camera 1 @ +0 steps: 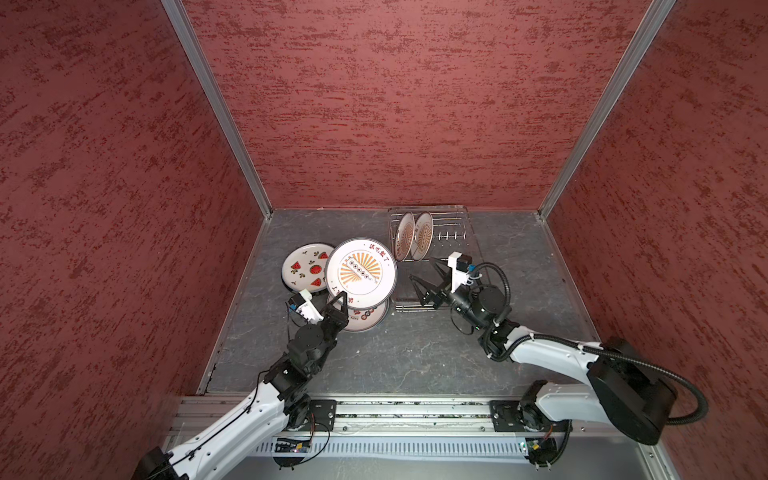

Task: Unload the plates from the dish rack
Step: 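Lower the sunburst plate onto the stack with the left gripper while the right withdraws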

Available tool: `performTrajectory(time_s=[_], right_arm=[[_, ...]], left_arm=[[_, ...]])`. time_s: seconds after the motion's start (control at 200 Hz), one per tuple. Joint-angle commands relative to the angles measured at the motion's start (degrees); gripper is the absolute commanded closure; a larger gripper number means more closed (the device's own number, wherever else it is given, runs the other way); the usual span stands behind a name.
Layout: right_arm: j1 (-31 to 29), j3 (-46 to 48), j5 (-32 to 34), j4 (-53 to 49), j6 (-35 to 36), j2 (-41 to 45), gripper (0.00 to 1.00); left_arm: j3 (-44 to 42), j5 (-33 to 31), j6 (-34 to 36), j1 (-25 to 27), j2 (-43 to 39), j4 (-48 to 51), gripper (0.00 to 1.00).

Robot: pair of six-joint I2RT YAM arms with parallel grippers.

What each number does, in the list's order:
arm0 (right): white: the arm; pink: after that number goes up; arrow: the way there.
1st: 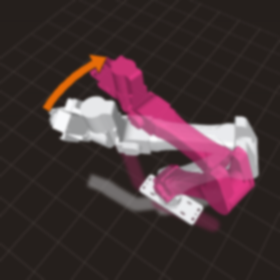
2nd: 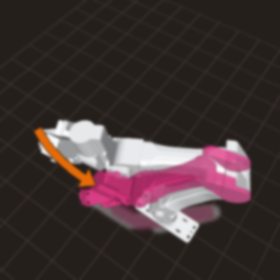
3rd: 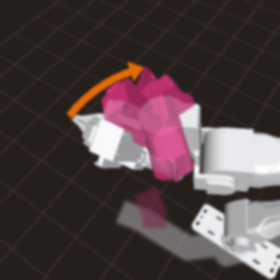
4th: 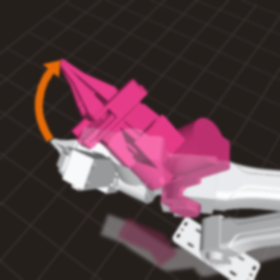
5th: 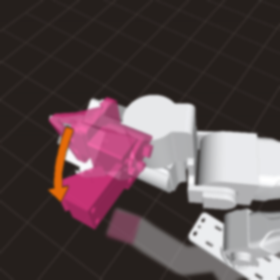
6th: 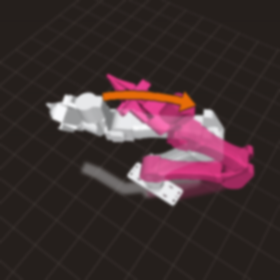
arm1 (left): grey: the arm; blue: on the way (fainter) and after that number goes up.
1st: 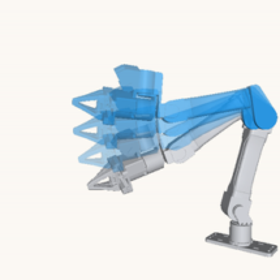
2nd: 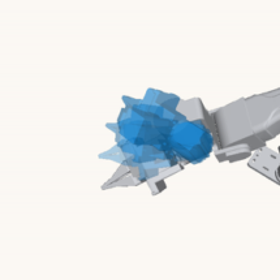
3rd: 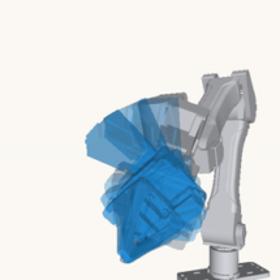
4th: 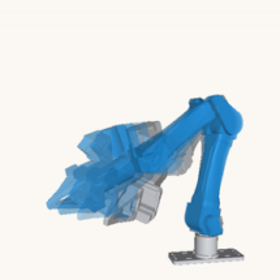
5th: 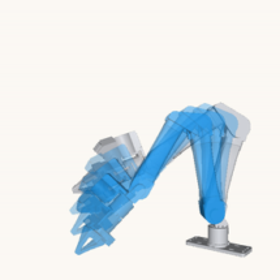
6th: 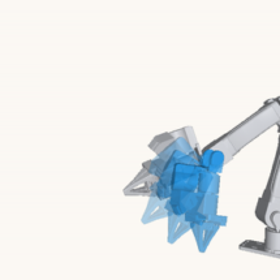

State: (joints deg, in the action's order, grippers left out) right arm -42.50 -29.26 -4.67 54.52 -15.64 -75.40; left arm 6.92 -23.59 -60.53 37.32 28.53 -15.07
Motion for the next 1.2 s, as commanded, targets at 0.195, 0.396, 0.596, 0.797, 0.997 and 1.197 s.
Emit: performTrajectory(time_s=[0.195, 0.396, 0.596, 0.797, 0.997, 1.197], right_arm=[[-5.99, -11.94, 5.57, -16.87, 7.13, -6.93, 0.01], [-7.90, -17.44, 8.99, -22.37, 8.96, -12.42, 0.01], [-8.43, -20.01, 9.52, -23.78, 9.63, -15.52, 0.01], [-8.74, -20.21, 9.58, -23.41, 10.12, -15.83, 0.01], [-8.74, -19.94, 10.12, -22.19, 10.63, -16.69, 0.01], [-8.71, -20.64, 10.12, -21.93, 10.64, -17.56, 0.01]], left_arm=[[4.76, -8.66, -13.86, -1.02, -3.58, 21.56, 1.00], [8.92, -10.16, -25.15, -1.37, 0.94, 33.76, 1.00], [10.58, -9.28, -30.76, -1.46, 6.39, 36.52, 1.00], [13.93, -8.47, -34.16, -1.46, 12.69, 40.16, 1.00], [14.41, -5.67, -34.45, -1.46, 16.81, 38.54, 1.00], [14.55, -5.53, -37.36, -1.53, 16.21, 41.04, 0.99]])
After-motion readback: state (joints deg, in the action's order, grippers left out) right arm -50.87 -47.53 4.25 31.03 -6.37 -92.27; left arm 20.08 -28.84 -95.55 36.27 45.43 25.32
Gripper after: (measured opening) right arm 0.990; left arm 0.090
